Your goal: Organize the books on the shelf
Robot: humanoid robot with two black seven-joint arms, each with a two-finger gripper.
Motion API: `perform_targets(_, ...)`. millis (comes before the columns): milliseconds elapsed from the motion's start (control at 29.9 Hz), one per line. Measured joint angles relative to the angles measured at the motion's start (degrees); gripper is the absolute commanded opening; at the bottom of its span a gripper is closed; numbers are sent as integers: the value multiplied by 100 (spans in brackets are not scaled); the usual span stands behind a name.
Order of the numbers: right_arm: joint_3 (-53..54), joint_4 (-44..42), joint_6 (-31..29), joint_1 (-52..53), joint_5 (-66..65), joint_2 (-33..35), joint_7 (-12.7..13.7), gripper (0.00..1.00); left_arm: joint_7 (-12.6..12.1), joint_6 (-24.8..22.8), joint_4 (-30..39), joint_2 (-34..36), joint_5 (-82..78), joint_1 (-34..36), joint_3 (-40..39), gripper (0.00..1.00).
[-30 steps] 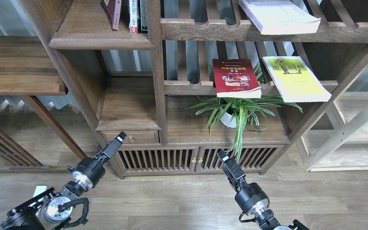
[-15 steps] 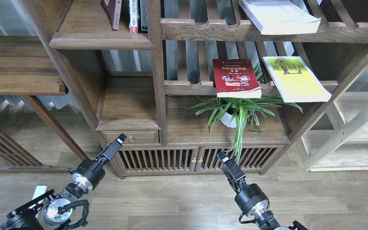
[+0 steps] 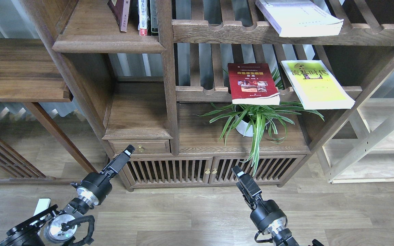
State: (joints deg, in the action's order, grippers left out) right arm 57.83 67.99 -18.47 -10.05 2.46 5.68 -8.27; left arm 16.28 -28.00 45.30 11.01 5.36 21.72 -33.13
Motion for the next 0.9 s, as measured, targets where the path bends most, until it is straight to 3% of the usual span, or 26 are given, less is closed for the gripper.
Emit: perform_targets(902,337,-101,-206,-65,-10,-71,-44,100,-2,0,207,5,17,-508,-148,99)
